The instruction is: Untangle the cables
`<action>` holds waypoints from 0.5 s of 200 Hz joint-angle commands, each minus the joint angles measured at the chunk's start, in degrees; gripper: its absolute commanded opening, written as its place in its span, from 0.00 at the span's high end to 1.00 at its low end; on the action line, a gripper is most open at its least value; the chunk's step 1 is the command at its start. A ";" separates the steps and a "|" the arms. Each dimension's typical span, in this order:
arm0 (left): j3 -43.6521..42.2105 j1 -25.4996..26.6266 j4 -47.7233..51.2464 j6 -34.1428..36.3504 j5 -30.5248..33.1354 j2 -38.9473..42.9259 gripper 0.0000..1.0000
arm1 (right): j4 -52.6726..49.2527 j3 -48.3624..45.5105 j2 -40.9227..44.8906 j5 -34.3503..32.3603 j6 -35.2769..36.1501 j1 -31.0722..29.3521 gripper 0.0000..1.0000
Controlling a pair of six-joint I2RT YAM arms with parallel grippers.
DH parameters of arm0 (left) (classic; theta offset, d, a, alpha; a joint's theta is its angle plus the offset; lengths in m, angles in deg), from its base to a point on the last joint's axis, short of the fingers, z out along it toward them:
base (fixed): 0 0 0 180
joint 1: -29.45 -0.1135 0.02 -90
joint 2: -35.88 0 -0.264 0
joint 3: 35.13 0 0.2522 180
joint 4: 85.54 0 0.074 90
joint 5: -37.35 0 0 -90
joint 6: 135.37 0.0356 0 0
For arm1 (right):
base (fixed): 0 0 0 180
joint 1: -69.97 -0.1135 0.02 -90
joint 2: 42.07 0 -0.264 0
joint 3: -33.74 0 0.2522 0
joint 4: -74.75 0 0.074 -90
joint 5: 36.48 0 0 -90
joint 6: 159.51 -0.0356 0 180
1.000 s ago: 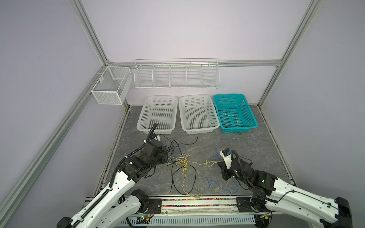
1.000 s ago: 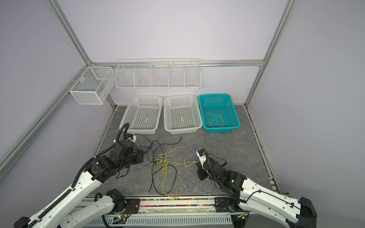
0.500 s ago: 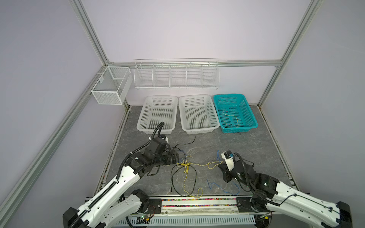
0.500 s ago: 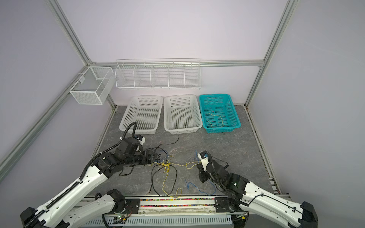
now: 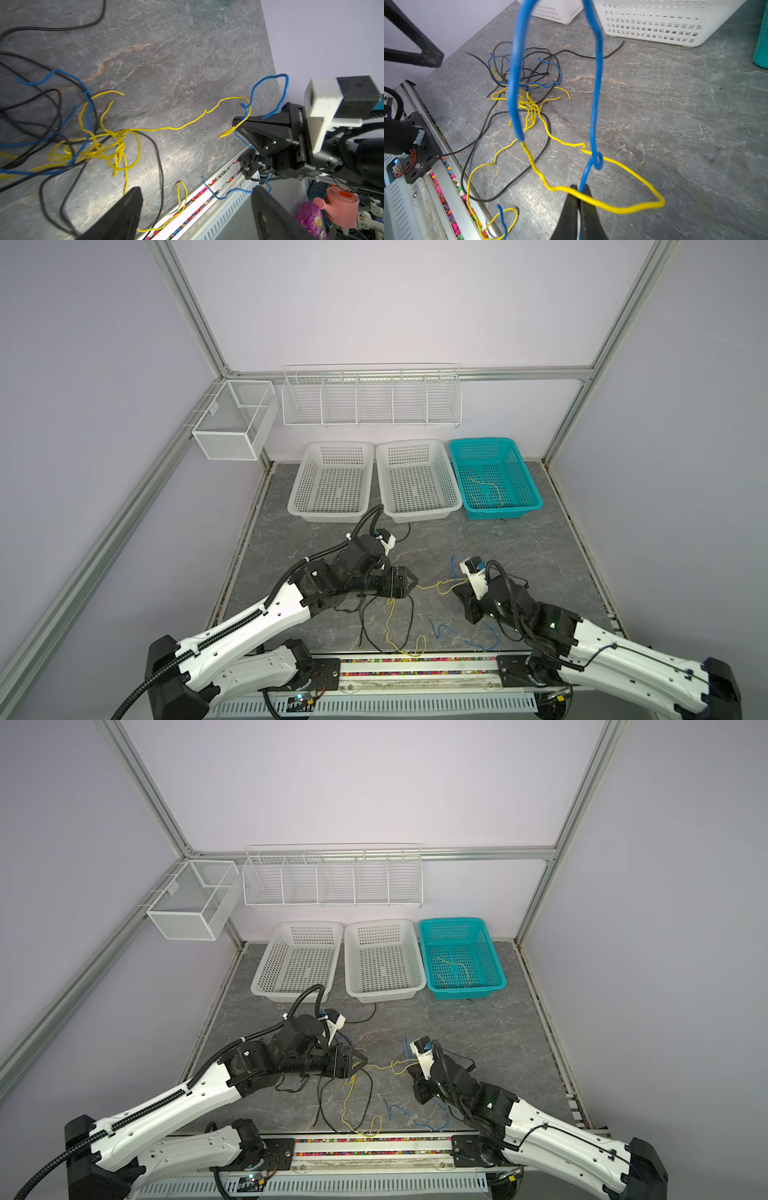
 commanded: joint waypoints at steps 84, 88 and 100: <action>-3.41 6.04 -18.77 -5.82 -2.11 -8.94 0.19 | 5.29 -1.45 1.95 5.73 0.22 0.35 0.94; -3.55 6.12 -19.31 -5.89 -2.12 -9.03 0.20 | 5.37 -1.50 1.96 5.74 0.22 0.28 0.94; -4.00 6.14 -20.11 -6.11 -2.11 -9.33 0.24 | 5.53 -1.60 2.05 6.02 0.22 0.28 0.94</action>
